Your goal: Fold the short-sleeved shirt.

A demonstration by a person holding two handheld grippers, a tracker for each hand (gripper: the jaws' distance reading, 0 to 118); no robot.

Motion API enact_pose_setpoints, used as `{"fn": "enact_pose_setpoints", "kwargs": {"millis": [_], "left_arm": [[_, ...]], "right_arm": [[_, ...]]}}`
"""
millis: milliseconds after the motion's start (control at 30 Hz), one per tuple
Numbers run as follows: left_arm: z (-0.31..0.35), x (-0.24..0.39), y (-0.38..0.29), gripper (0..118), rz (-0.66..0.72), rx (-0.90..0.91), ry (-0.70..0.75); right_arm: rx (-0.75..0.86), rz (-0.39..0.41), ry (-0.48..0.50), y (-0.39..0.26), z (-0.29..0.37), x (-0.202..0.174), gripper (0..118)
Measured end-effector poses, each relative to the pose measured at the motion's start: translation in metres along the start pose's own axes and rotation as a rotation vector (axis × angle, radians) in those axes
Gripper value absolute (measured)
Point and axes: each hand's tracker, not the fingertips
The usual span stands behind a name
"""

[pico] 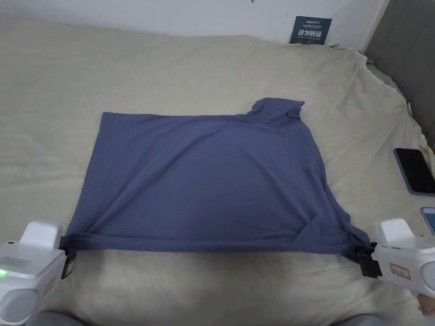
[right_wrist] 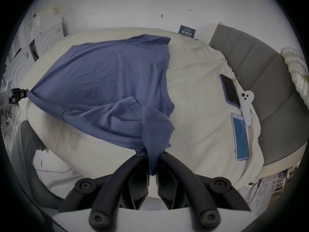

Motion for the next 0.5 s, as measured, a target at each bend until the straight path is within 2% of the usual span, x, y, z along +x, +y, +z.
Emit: {"fn": "enact_pose_setpoints", "kwargs": {"millis": [100,167,200,233,267,300,333,367,400,500], "left_arm": [[0.001,0.000,-0.010,8,-0.023,-0.023,-0.010],[0.000,-0.001,-0.013,19,-0.022,-0.040,-0.011],[0.001,-0.002,-0.014,32,-0.021,-0.047,-0.012],[0.003,-0.005,-0.015,58,-0.017,-0.057,-0.009],[0.004,-0.010,-0.016,77,-0.009,-0.076,-0.001],[0.006,-0.017,-0.017,92,0.010,-0.093,0.004],[0.008,-0.023,-0.017,106,0.037,-0.097,0.004],[0.015,-0.031,-0.016,111,0.068,-0.099,0.008],[0.021,-0.039,-0.015,112,0.101,-0.092,0.015],[0.039,-0.063,-0.007,112,0.197,-0.091,0.025]], "right_arm": [[-0.016,0.003,0.015,-0.014,-0.001,-0.002,5],[-0.025,0.013,0.023,-0.022,-0.002,-0.005,5],[-0.019,0.015,0.029,-0.025,-0.001,-0.005,6],[-0.009,0.014,0.041,-0.027,0.001,-0.004,9],[0.000,0.012,0.055,-0.027,0.004,-0.004,19],[-0.003,0.012,0.057,-0.028,0.007,-0.002,41],[-0.013,0.009,0.060,-0.029,0.010,0.001,77],[-0.022,0.015,0.064,-0.031,0.013,0.006,97],[-0.025,0.025,0.059,-0.033,0.018,0.010,103],[-0.036,0.038,0.024,-0.035,0.039,0.028,103]]}}
